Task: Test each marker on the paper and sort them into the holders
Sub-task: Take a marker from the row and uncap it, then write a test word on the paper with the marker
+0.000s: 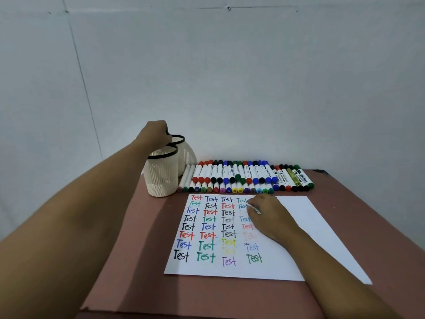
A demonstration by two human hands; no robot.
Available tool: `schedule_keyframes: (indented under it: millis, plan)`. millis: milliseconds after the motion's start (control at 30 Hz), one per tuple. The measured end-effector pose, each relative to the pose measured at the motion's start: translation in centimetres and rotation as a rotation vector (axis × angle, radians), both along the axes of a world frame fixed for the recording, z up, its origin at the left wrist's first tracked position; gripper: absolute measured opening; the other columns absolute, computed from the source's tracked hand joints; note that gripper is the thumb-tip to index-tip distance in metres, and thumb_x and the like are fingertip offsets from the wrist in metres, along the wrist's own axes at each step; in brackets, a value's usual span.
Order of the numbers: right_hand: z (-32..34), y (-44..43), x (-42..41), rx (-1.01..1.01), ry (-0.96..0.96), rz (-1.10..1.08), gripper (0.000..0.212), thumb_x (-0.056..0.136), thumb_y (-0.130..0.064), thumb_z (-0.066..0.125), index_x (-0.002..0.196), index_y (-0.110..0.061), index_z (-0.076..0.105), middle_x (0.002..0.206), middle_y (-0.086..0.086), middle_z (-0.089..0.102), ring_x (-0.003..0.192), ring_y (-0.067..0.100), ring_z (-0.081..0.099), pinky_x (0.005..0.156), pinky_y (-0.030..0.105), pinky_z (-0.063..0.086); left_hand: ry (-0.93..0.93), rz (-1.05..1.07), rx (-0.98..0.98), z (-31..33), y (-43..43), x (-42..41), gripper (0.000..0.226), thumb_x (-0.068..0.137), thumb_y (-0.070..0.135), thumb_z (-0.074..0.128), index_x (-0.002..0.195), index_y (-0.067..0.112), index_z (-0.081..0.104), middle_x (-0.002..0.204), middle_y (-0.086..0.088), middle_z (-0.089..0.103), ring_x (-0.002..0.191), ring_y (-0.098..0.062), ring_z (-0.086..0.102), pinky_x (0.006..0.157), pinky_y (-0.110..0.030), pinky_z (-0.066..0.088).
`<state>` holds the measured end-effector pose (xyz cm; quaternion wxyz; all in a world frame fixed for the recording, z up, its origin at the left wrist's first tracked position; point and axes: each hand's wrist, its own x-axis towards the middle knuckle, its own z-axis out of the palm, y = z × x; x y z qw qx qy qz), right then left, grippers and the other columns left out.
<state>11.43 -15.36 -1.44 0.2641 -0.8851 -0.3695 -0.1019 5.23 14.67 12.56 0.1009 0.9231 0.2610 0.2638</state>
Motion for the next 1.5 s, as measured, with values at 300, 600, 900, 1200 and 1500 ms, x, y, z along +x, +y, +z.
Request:
schedule_keyframes:
  millis: [300, 600, 900, 1200, 1500]
  plan:
    - [0.1, 0.1, 0.1, -0.018, -0.004, -0.005, 0.035, 0.097, -0.025, 0.048, 0.126, -0.010, 0.060, 0.130, 0.007, 0.056, 0.123, 0.021, 0.046, 0.098, 0.028, 0.039, -0.250, -0.228, 0.075, -0.6, -6.4, -1.1, 0.026, 0.094, 0.018, 0.050, 0.113, 0.004, 0.059, 0.105, -0.014, 0.064, 0.093, -0.025, 0.058, 0.079, -0.032, 0.045]
    - [0.7, 0.4, -0.2, -0.081, 0.009, 0.002, 0.034, 0.096, -0.025, 0.048, 0.124, -0.009, 0.060, 0.125, 0.010, 0.056, 0.117, 0.024, 0.049, 0.093, 0.030, 0.041, 0.107, -0.448, 0.035, -11.3, -11.4, -2.4, 0.031, 0.098, 0.019, 0.040, 0.119, 0.009, 0.061, 0.125, -0.009, 0.055, 0.114, -0.020, 0.048, 0.097, -0.026, 0.034]
    - [5.1, 0.1, 5.1, 0.066, 0.010, -0.306, 0.024, 0.091, -0.008, 0.044, 0.090, 0.005, 0.064, 0.096, 0.018, 0.065, 0.081, 0.029, 0.056, 0.063, 0.031, 0.040, 0.166, -0.475, -0.004, -13.5, -11.6, -2.1, 0.037, 0.099, 0.027, 0.038, 0.131, 0.013, 0.052, 0.140, -0.006, 0.045, 0.128, -0.019, 0.040, 0.102, -0.029, 0.032]
    - [4.7, 0.6, 8.2, -0.089, 0.103, -0.461, 0.024, 0.095, -0.019, 0.043, 0.106, -0.002, 0.056, 0.120, 0.019, 0.056, 0.110, 0.036, 0.053, 0.080, 0.037, 0.043, 0.167, -0.477, -0.026, -13.7, -11.6, -2.0, 0.038, 0.099, 0.029, 0.038, 0.131, 0.015, 0.052, 0.139, -0.003, 0.045, 0.126, -0.017, 0.042, 0.102, -0.029, 0.034]
    - [4.9, 0.6, 7.3, 0.128, 0.080, -0.509, 0.020, 0.093, -0.003, 0.043, 0.108, 0.006, 0.053, 0.113, 0.023, 0.060, 0.101, 0.037, 0.058, 0.068, 0.033, 0.039, 0.130, -0.447, 0.004, -13.7, -11.4, -2.2, 0.035, 0.098, 0.031, 0.038, 0.125, 0.019, 0.056, 0.132, 0.000, 0.051, 0.115, -0.017, 0.050, 0.094, -0.035, 0.045]
